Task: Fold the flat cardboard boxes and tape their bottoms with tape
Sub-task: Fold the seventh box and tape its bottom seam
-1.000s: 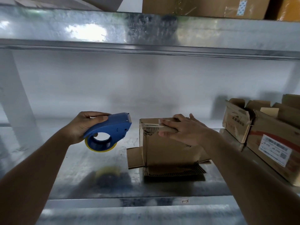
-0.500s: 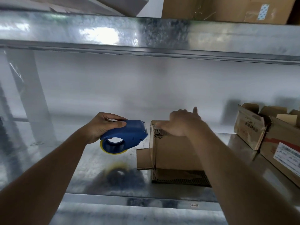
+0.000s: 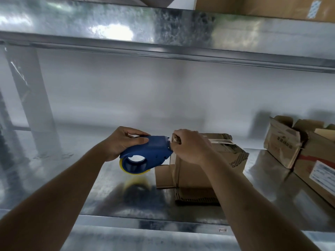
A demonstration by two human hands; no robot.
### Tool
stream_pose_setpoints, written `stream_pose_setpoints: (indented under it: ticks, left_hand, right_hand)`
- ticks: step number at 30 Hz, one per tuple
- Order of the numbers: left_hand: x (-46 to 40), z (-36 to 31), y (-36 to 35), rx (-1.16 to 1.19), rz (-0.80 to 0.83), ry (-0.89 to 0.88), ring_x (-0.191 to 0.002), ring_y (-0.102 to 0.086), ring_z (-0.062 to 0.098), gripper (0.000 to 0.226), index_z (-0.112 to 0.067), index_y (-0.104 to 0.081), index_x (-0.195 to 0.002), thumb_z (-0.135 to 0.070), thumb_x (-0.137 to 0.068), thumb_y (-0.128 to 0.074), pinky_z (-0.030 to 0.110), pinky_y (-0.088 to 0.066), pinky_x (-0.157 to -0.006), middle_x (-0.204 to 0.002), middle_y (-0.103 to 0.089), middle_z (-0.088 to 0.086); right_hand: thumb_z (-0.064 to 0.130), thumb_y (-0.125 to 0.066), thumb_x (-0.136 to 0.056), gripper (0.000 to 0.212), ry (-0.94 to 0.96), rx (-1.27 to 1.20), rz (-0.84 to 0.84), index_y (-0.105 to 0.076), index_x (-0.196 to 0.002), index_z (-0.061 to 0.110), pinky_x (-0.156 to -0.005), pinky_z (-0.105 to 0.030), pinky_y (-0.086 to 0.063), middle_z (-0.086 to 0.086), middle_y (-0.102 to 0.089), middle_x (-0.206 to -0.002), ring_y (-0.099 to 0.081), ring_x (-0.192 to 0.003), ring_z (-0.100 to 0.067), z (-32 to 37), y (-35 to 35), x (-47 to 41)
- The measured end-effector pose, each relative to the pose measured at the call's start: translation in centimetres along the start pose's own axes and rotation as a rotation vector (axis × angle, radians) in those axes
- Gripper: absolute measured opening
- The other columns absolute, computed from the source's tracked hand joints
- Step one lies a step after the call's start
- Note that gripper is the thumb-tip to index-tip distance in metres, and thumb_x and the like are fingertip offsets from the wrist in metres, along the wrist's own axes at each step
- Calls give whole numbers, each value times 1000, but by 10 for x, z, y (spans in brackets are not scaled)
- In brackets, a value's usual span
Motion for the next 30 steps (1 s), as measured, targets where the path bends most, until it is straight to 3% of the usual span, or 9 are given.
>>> stream_pose_setpoints:
  ticks: [4,6,8,10,11,13,15,24,30]
  left_hand:
    - [-2,5,-1,12,10,-16,-97,-76,34,66,-15,-81,-111,-54,-59,-94,35,-62,-83,-103,-79,16]
    - [-2,6,0,5,-1,-25,-98,-75,36,51,-14,-81,-112,-43,-70,-90,39,-61,-85,-102,-79,15]
    - [-2,5,0,1,-10,-21,-98,-74,38,32,-13,-80,-112,-25,-82,-82,40,-61,-85,-101,-79,15]
    - [-1,5,0,-19,-5,-23,-98,-74,37,26,-13,-80,-112,-18,-87,-80,38,-61,-83,-102,-79,14]
    - [-1,5,-1,-25,-4,-22,-98,-74,37,25,-13,-80,-112,-17,-87,-80,38,-61,-83,-102,-79,14]
    - [1,4,0,-23,-11,-13,-98,-74,37,24,-13,-80,-111,-17,-87,-80,36,-61,-80,-102,-79,13]
    - [2,4,-1,-24,-13,-8,-97,-74,36,25,-13,-80,-111,-17,-87,-80,32,-60,-76,-101,-79,13]
    - [5,-5,10,-67,-23,54,-76,-74,22,21,-18,-82,-108,-18,-87,-82,26,-56,-60,-93,-79,13]
    - [5,-20,4,-163,-10,-2,-78,-76,24,21,-19,-82,-107,-19,-86,-84,25,-57,-66,-87,-80,11]
  right_hand:
    - [34,-49,-100,14,7,28,18,-56,-97,23,-90,-40,-42,6,-55,-87,-53,-86,-20,2,2,1]
    - [33,-45,-103,15,11,56,53,-54,-103,22,-86,-37,-37,5,-55,-92,-55,-93,-22,4,0,2]
    - [36,-38,-106,32,6,98,106,-54,-131,21,-96,-41,-40,-1,-60,-127,-56,-117,-27,5,-3,1]
    - [39,-31,-109,52,-18,143,160,-32,-159,24,-118,-49,-29,-2,-34,-165,-36,-149,-31,5,-6,2]
    - [40,-28,-110,56,-23,152,186,-21,-164,25,-124,-50,-19,-1,-18,-172,-21,-157,-30,5,-6,3]
    - [40,-25,-112,59,-20,158,217,-10,-167,26,-127,-48,-8,1,-4,-174,-6,-160,-25,6,-6,5]
    - [39,-24,-112,59,-20,155,223,-9,-167,25,-127,-47,-6,2,-1,-174,-4,-161,-24,7,-5,5]
    - [35,-27,-112,56,4,151,204,-16,-166,23,-127,-44,-12,2,-10,-174,-11,-160,-22,11,-4,8]
    - [35,-27,-111,54,0,160,202,-23,-163,21,-124,-45,-19,1,-22,-171,-21,-157,-25,12,-5,7]
Point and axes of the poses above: each hand's wrist, its own x-axis away from the middle knuckle, its own y-axis out of the back of the hand, z = x × y, the point moved 7 cm from there along -x, towards the middle knuckle
